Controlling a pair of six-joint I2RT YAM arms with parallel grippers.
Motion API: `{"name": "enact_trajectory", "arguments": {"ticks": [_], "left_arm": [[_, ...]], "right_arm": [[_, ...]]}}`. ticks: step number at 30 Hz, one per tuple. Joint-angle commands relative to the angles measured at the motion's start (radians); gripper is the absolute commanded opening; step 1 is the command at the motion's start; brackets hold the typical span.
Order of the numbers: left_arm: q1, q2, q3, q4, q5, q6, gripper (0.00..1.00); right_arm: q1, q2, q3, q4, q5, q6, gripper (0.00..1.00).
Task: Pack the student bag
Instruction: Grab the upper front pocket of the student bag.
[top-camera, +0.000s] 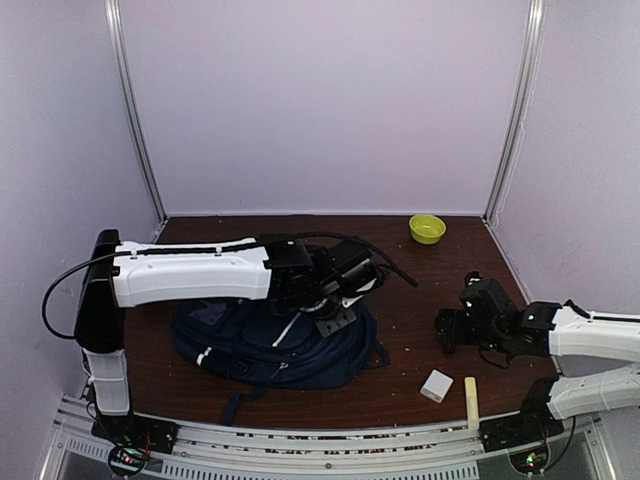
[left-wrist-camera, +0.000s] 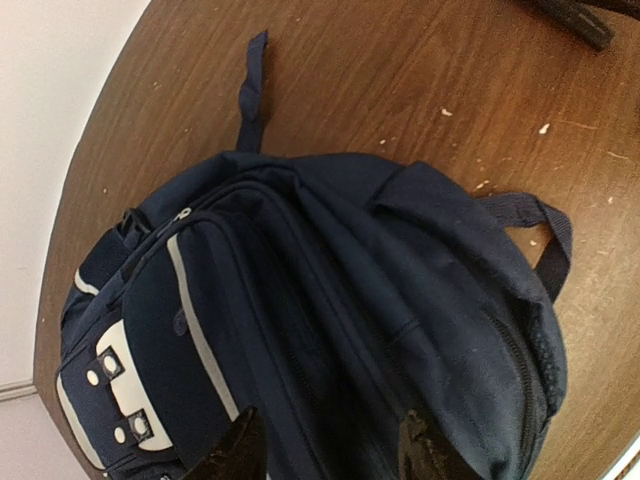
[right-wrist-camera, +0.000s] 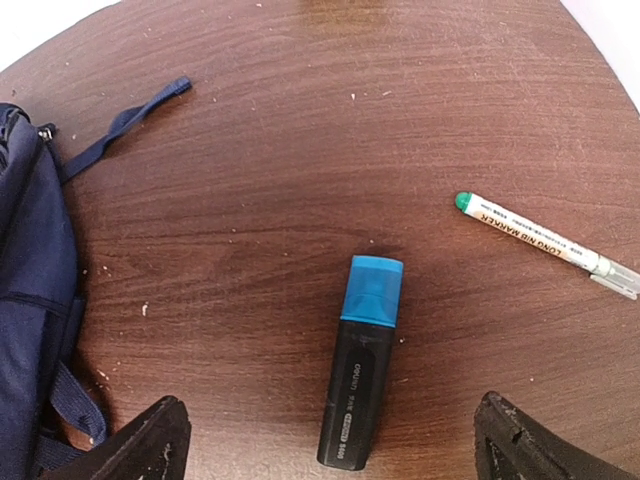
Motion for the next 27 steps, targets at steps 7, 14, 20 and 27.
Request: {"name": "enact_trajectory", "arguments": {"ticks": [7,14,20,27], "left_arm": [[0.048,0.016,0.04,-0.047,-0.032,-0.052,0.43],[0.048,0.051,0.039,-0.021,-0.016,-0.048,0.43],[0.05,0.076,0.049,0.003,-0.009,-0.046,0.43],[0.053,0.096,0.04,0.002,-0.063,-0.062,0.26]], "right_arm": [[-0.015,-0.012,-0.026,0.061,-0.018,-0.008,1.0],[-0.019,0.021,-0.02,0.067,-0.027,-0.008,1.0],[-0.02,0.038,-0.014,0.068,-0.032,-0.01,1.0],[-0.022,0.034,-0.012,0.062,-0.033,-0.01,1.0]]}}
